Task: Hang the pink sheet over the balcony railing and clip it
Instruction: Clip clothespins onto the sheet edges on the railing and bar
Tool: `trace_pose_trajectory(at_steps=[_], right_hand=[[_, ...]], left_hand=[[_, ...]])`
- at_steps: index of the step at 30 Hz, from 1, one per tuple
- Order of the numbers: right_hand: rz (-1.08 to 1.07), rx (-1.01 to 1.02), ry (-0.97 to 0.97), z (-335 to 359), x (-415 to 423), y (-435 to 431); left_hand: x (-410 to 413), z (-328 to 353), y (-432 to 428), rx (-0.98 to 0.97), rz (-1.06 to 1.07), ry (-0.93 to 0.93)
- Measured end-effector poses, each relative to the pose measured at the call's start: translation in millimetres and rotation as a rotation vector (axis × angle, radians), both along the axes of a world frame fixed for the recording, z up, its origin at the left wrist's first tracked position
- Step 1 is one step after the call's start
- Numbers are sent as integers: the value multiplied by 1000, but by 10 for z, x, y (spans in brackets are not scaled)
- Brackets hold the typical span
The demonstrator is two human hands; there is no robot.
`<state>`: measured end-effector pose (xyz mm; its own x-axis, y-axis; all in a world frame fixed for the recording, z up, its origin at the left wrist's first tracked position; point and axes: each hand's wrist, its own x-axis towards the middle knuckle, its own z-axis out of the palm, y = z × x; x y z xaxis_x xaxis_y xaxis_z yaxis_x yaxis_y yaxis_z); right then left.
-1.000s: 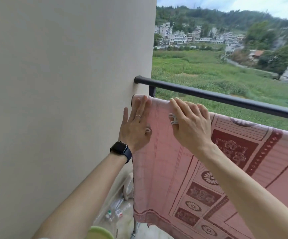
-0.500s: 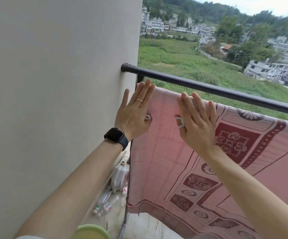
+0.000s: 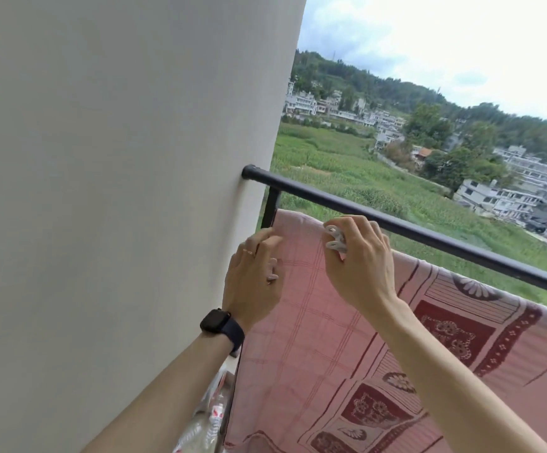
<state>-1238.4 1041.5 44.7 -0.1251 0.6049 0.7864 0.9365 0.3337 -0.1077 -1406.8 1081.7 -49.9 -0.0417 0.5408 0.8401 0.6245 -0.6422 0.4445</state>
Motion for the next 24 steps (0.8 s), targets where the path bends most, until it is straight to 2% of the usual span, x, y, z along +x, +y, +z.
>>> trace_pose_trajectory(at_steps=[2, 3, 5, 7, 9, 13, 16, 18, 20, 21, 24], right_hand=[[5, -205, 52, 261, -199, 148], [-10, -343, 51, 387, -278, 243], [-25, -623, 49, 604, -391, 425], [-18, -763, 51, 700, -451, 540], [7, -721, 17, 645, -491, 540], [67, -229, -221, 238, -382, 438], [142, -76, -356, 133, -269, 474], [147, -65, -386, 135, -229, 469], [152, -118, -338, 204, -253, 449], [162, -180, -271, 278, -288, 427], [144, -554, -121, 547, -434, 469]], left_hand=[[-14, 170, 27, -199, -67, -337], [-33, 240, 66, -320, -109, -436], [-71, 319, 164, -484, -161, -434], [-93, 333, 202, -566, -240, -364], [-99, 315, 189, -626, -299, -344], [-78, 204, 263, -671, -390, -329], [-94, 156, 382, -692, -534, -390], [-138, 141, 443, -681, -614, -428], [-219, 167, 486, -683, -664, -441], [-273, 192, 503, -697, -686, -459], [-446, 276, 557, -781, -735, -480]])
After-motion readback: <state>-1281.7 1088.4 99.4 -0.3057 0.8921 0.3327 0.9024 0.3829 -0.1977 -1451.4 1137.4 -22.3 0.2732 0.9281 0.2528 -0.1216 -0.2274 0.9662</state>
